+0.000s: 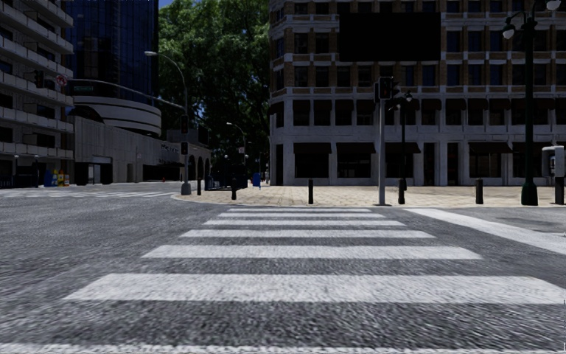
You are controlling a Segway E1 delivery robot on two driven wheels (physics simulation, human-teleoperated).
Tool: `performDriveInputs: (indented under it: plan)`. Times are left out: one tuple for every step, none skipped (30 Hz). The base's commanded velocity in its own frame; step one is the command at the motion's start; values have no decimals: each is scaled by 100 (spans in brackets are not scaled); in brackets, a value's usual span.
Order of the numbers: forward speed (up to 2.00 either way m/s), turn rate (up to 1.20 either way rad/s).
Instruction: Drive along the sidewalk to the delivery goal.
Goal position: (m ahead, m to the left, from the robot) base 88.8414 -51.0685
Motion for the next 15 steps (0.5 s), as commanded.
performDriveInputs:
  plan:
    - [190,0]
    - [190,0]
    - [190,0]
    - [190,0]
    - [190,0]
    - [190,0]
    - [190,0]
    - [190,0]
    - [190,0]
    - [190,0]
    - [190,0]
    - [190,0]
    - [190,0]
    - [190,0]
    - [190,0]
